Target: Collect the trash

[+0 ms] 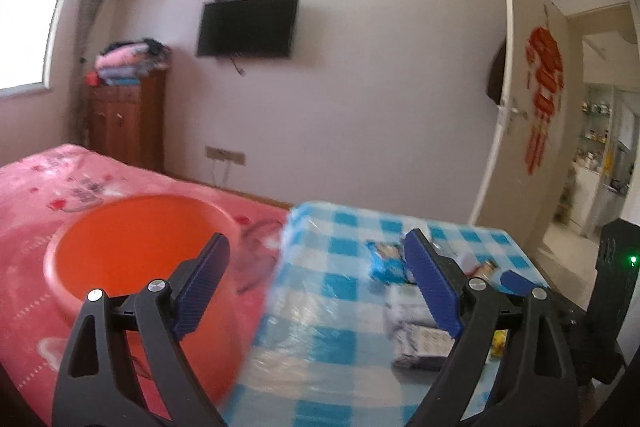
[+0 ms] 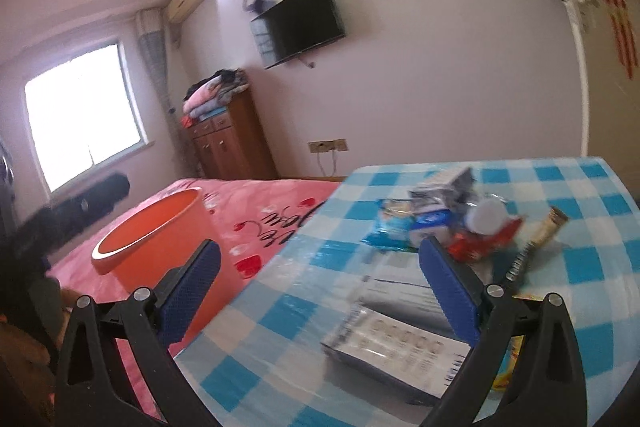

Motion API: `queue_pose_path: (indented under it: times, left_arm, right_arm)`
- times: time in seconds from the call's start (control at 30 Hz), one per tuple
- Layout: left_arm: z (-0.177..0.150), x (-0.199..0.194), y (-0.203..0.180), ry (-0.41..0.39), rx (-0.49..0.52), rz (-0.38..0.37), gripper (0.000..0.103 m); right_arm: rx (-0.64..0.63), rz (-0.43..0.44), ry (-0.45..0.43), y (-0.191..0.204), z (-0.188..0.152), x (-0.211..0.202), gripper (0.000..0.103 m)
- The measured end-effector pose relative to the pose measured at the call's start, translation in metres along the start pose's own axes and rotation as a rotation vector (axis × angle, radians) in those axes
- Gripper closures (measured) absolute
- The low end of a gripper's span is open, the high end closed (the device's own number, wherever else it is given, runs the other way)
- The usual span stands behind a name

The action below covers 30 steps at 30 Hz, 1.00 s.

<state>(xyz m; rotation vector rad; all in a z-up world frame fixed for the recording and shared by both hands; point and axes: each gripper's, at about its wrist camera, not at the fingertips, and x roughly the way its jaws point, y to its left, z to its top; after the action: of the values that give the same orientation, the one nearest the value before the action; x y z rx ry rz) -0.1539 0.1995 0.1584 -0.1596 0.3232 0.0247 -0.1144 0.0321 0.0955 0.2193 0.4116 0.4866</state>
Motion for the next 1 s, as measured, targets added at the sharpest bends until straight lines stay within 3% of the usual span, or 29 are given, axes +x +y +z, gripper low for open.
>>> queue_pose_path:
  times: [0.23,0.7,1.0]
  left_arm:
    - [-0.021,0.028,-0.016,0.122,-0.019,-0.017,0.014]
    - [-0.035,0.061,-0.07,0.246,0.069,-0.07,0.014]
    - [-0.019,0.104,-0.123,0.319,0.168,-0.131,0.014]
  right_arm:
    - [0.049,-0.052,0.011,-0.04,-0.009,-0.014,0.005]
    - [0.136,-0.127,0.068,-0.101,-0.016,-0.019,0.005]
    - [0.321,-0.116,0.126,-0.161,-0.018,-0.023,0.005]
